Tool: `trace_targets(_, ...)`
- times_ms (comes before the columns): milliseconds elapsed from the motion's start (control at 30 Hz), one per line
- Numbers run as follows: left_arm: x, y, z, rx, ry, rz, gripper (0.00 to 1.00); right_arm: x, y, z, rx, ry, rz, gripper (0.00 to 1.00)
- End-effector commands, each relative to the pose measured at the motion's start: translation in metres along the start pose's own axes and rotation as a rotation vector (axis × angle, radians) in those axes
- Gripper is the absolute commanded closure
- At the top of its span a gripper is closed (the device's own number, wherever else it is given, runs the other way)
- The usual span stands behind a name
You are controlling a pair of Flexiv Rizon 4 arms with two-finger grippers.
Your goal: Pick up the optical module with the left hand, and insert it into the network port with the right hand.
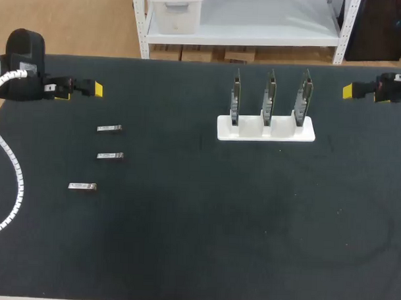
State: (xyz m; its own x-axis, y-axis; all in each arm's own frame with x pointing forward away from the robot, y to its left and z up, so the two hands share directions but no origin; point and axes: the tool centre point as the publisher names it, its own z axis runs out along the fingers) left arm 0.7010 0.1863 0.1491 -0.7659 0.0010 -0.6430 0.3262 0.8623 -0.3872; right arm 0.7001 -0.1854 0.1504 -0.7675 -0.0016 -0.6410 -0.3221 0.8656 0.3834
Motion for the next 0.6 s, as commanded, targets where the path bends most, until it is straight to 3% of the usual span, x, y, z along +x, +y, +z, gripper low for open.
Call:
trace_targets(33,0.0000,-0.0006,-0.0004,-0.002,0.001,0.000,0.00,0.0004,0.0007,-0.0003,0.003,-0.001,0.001,0.00)
trace_targets(600,-0.0025,0.0009,0.0007,-0.009,-0.003,-0.001,0.00,0.0004,0.0007,-0.0003,0.003,-0.001,0.001,0.00)
